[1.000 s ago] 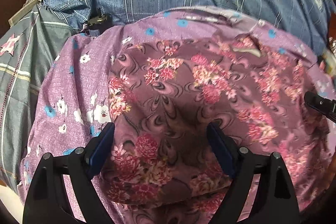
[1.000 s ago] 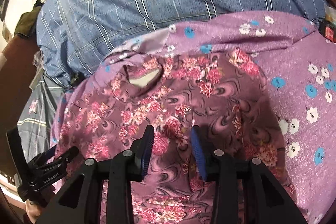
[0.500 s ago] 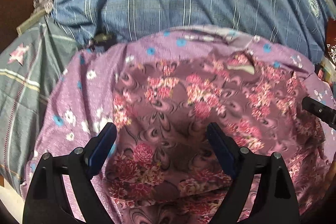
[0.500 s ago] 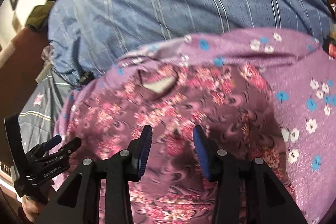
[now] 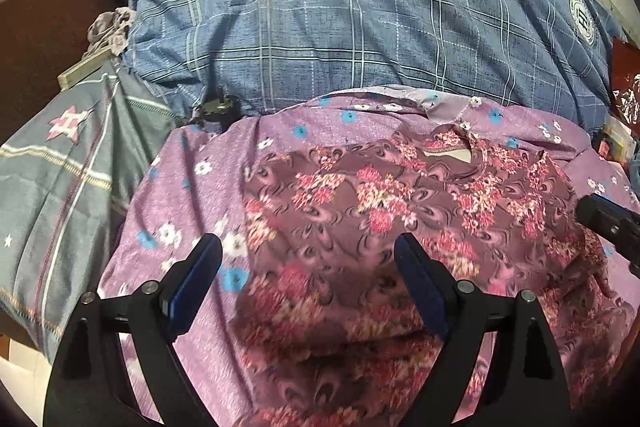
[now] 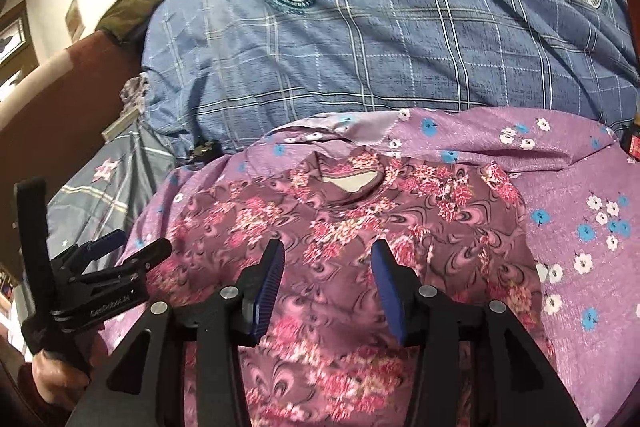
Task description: Fold small clothes
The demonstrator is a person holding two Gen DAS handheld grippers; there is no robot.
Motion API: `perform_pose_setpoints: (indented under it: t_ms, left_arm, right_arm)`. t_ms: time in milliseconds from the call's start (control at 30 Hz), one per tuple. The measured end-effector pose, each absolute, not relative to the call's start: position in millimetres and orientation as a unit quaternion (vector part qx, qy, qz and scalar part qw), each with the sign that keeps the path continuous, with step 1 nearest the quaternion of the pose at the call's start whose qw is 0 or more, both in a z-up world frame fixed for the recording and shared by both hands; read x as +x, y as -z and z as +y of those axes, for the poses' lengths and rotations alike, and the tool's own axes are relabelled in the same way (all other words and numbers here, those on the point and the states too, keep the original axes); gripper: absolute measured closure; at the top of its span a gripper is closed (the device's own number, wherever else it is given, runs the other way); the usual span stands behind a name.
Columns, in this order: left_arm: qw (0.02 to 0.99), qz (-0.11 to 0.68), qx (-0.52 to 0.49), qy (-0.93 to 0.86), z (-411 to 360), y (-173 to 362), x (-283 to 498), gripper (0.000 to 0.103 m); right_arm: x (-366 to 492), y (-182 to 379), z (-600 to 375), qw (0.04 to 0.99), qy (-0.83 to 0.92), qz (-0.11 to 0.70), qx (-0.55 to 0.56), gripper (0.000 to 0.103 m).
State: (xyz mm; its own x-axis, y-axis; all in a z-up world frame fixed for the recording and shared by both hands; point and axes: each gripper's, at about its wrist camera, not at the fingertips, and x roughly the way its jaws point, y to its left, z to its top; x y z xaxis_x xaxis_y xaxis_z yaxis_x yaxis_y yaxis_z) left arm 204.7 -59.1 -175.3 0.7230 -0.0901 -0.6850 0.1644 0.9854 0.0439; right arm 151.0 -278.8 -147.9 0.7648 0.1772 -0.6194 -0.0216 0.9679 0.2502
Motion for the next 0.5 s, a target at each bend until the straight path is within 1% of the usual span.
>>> perform_pose_setpoints:
  t_ms: [33,100,200,333,433,500]
  left_arm:
    - [0.927,0.366,0.048,0.068,-55.4,175.0,198.6,0.015]
    - [0.929,0.362,0.045,0.065,-41.6,179.0,176.4,0.015]
    - [0.924,0.376,0.037,0.059,-21.2,192.6,145.4,0.015]
    - [0.912,0.404,0.027,0.058,9.5,212.7,93.5,0.015]
    - [0.908,0.414,0.024,0.052,25.0,222.9,58.0,0.015]
    - [0.901,0.431,0.011,0.050,37.8,231.8,36.3,0.015]
  right_arm:
    - [143.4,146.3,-279.8,0.934,-0.054,0.335,0.113,0.052]
    - [122.7,142.8,-285.9,0.937,-0.050,0.327,0.112,0.046]
    - [78.4,138.8,-308.8,0.940,-0.033,0.311,0.135,0.040]
    - [20.1,144.2,-339.1,0.934,-0.016,0.309,0.180,0.037]
    - [-22.2,151.8,-357.6,0.925,-0.016,0.323,0.198,0.036]
    - [-45.8,156.3,-365.4,0.920,-0.014,0.335,0.202,0.033]
